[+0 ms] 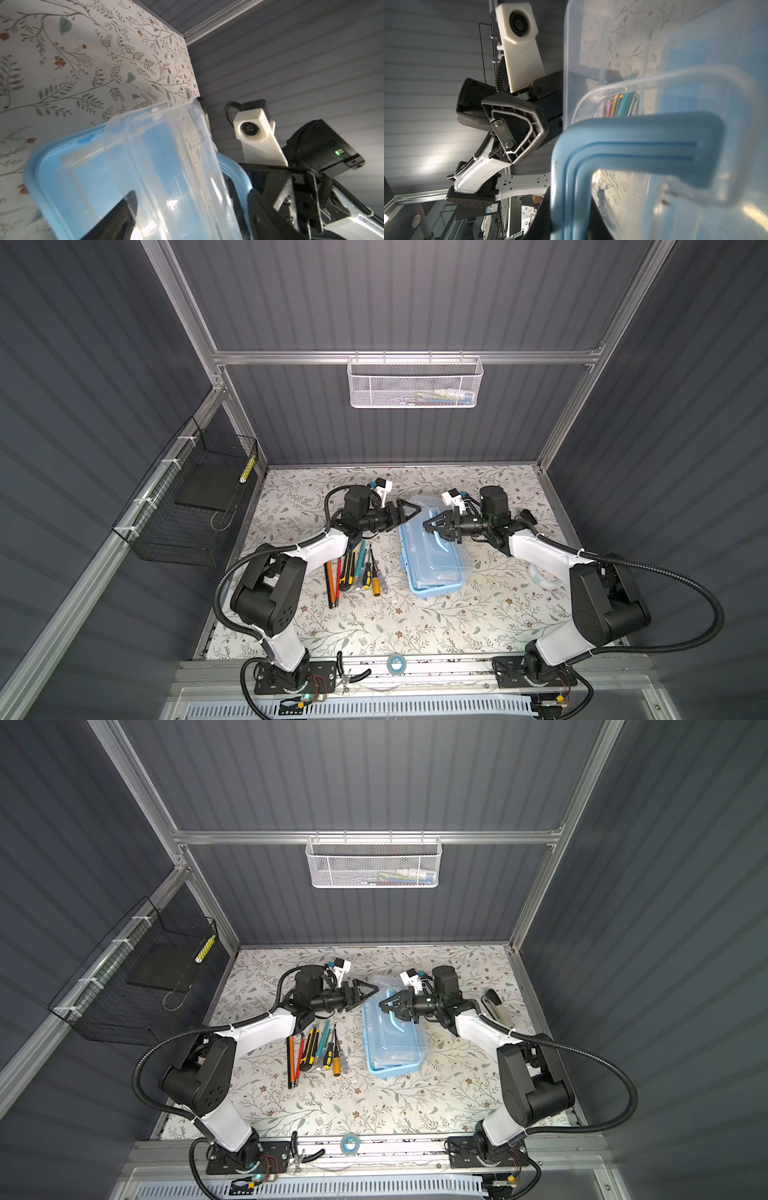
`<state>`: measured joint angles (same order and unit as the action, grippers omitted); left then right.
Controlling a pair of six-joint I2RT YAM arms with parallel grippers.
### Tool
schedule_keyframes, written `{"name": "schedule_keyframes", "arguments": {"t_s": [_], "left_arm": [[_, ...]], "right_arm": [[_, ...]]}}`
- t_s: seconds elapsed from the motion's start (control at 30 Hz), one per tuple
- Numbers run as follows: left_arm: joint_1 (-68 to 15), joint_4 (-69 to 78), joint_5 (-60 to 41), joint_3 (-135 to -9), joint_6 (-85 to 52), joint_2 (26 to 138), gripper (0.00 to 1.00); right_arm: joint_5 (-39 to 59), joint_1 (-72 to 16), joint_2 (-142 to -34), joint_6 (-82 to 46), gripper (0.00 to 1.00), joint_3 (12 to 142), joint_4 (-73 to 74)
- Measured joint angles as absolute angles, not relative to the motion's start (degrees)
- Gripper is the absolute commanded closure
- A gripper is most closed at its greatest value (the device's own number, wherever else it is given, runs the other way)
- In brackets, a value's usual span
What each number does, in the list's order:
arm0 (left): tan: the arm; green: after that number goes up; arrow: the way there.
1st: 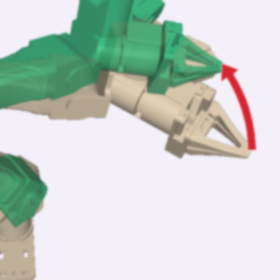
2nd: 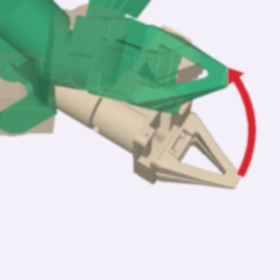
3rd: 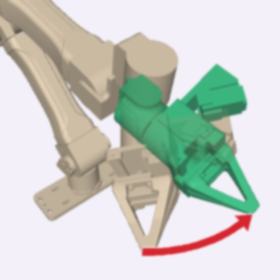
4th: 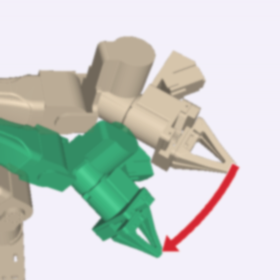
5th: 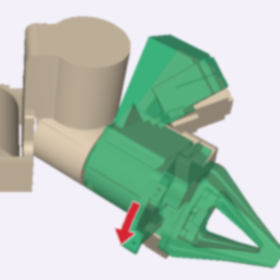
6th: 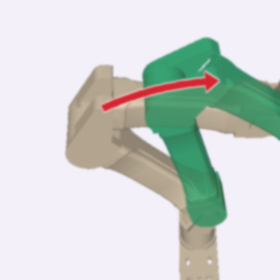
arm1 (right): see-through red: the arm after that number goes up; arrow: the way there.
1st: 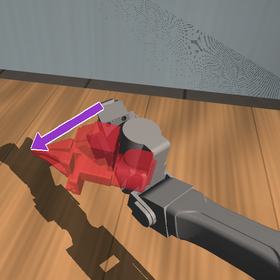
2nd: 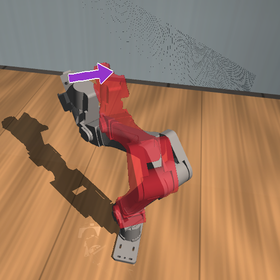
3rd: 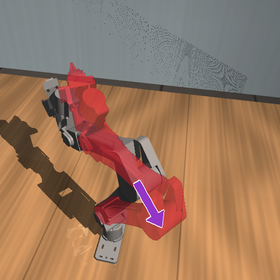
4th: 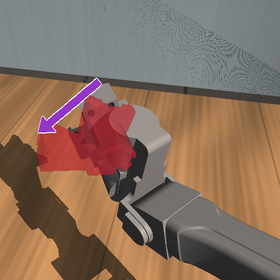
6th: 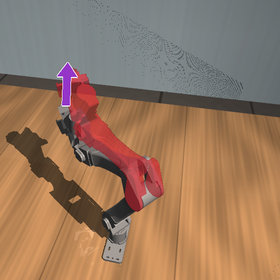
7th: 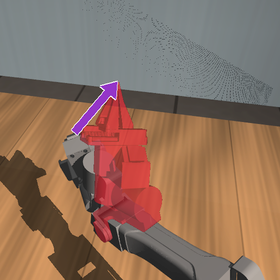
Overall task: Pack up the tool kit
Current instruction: 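Hold the base with the left gripper while the right gripper lifts the lid open, then swing the clear lid back with the right gripper while the left gripper releases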
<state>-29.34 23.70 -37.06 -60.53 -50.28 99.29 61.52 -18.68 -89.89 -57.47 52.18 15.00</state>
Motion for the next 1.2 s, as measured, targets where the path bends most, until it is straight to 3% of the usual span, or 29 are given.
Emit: {"name": "schedule_keyframes", "arguments": {"t_s": [0.03,0.07,0.23,0.4,0.67,0.93,1.2], "left_arm": [[-29.5,23.9,-37.1,-61.0,-50.7,99.9,0.17],[-29.6,24.2,-37.1,-61.3,-51.0,100.6,0.17],[-30.8,24.1,-37.2,-63.2,-51.8,102.8,0.17],[-31.8,22.6,-36.9,-65.5,-52.0,104.2,0.17],[-34.6,21.8,-36.3,-70.5,-51.9,104.6,0.18],[-38.2,19.3,-35.5,-79.8,-51.9,109.3,0.18],[-42.2,16.0,-35.3,-91.1,-51.9,116.4,0.17]], "right_arm": [[61.5,-18.5,-89.9,-57.5,1.0,52.2,15.0],[61.5,-18.4,-89.9,-57.4,0.94,52.1,14.9],[61.0,-18.1,-89.5,-53.6,0.55,52.2,11.9],[55.9,-17.6,-85.9,-46.8,0.39,54.1,3.0],[41.2,-15.1,-75.3,-38.3,0.3,56.0,-13.3],[27.6,-7.6,-55.9,-33.9,0.27,55.9,-23.4],[19.3,-5.6,-51.4,-31.3,0.27,52.7,-29.7]]}}
